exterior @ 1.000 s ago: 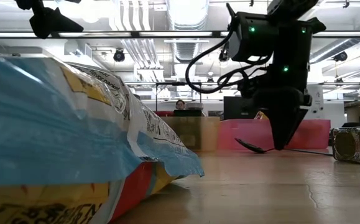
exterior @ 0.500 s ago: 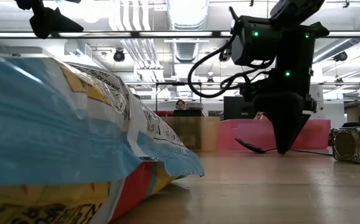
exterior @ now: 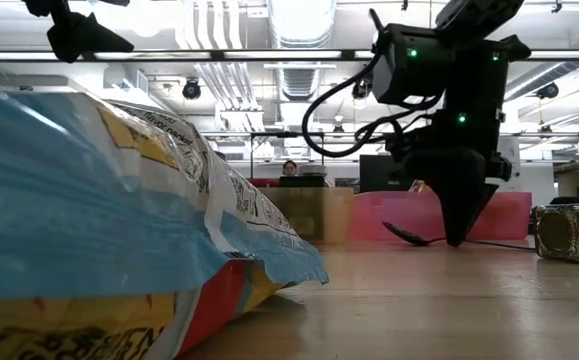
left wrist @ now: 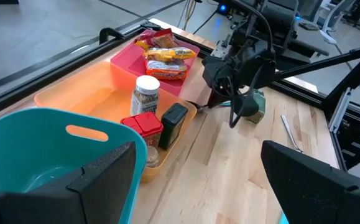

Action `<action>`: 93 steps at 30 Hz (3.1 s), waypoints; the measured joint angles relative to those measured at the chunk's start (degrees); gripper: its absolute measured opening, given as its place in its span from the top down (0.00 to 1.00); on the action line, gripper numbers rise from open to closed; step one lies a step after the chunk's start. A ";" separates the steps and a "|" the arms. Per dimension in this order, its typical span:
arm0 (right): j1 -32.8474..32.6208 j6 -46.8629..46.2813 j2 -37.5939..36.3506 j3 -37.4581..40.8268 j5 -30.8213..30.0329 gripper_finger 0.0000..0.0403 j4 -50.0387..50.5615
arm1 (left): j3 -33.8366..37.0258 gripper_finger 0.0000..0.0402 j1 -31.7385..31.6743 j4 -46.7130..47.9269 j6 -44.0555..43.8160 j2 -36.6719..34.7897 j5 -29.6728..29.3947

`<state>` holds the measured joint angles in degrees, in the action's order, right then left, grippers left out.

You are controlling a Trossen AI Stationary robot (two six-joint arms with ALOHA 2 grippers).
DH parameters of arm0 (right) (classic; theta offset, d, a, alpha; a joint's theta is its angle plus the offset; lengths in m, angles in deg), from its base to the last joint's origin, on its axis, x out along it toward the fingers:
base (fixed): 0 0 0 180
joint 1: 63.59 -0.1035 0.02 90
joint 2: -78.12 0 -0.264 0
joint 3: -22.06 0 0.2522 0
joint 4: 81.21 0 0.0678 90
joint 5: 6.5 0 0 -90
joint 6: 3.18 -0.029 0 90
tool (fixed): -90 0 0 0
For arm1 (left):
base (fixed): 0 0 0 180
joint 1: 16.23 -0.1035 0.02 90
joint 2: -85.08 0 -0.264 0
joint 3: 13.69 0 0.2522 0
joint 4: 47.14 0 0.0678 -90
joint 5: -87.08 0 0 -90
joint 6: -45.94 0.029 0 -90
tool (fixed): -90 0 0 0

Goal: Pick & Place Food Item
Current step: Put the black spoon into the green bin

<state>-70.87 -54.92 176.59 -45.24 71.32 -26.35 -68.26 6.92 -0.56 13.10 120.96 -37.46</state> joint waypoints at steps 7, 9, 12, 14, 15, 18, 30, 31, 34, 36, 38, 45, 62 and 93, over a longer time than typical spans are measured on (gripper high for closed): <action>-3.60 -0.84 -0.15 -2.38 -2.89 0.97 -0.19 | 0.00 0.14 0.00 -0.38 -0.22 0.00 -0.73; -5.02 -0.84 -0.17 -3.50 -4.80 0.97 -0.26 | 0.00 0.14 0.00 -0.46 -0.22 0.00 -1.84; -7.15 -0.81 -0.17 -5.21 -6.55 0.97 -0.17 | 0.00 0.14 0.01 -0.59 -0.24 0.00 -2.91; -8.73 -0.81 -0.17 -6.50 -7.46 0.97 -0.18 | 0.00 0.14 0.01 -0.66 -0.24 0.00 -3.39; -9.49 -0.81 -0.20 -7.15 -7.74 0.97 -0.18 | 0.00 0.14 0.01 -0.72 -0.23 0.00 -3.44; -11.95 -0.77 -0.21 -9.34 -10.55 0.97 -0.13 | 0.02 0.14 0.01 -1.20 0.00 0.00 -3.65; -14.10 8.46 -0.26 -20.84 -29.43 0.97 -0.16 | 0.02 0.14 0.01 -13.66 7.85 8.23 -4.16; -14.10 9.18 -0.26 -22.00 -32.14 0.97 -0.26 | 0.02 0.14 0.01 -15.28 8.92 9.06 -4.06; -14.16 11.94 -0.26 -25.53 -39.94 0.97 -0.67 | 0.00 0.14 0.01 -19.33 11.31 10.99 -3.94; -14.21 14.28 -0.26 -27.35 -43.79 0.97 -2.58 | -0.02 0.14 -0.02 -21.48 12.07 12.12 -2.87; -14.21 18.10 -0.28 -28.45 -45.53 0.97 -5.80 | -0.02 0.14 -0.01 -23.38 12.14 13.47 -1.44; -13.69 36.40 -0.28 -27.65 -43.10 0.97 -29.95 | -0.04 0.14 -0.02 -34.10 17.36 19.54 -0.15; -11.04 50.55 -0.28 -24.95 -20.50 0.97 -53.41 | -0.09 0.14 -0.02 -49.17 25.81 28.93 5.77; -9.73 53.45 1.10 -22.94 0.68 0.97 -69.67 | -0.15 0.44 -0.01 -51.23 25.86 27.61 19.02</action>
<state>-80.60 -1.48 177.69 -68.19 71.99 -96.02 -68.41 6.91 -51.79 38.95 148.56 -18.45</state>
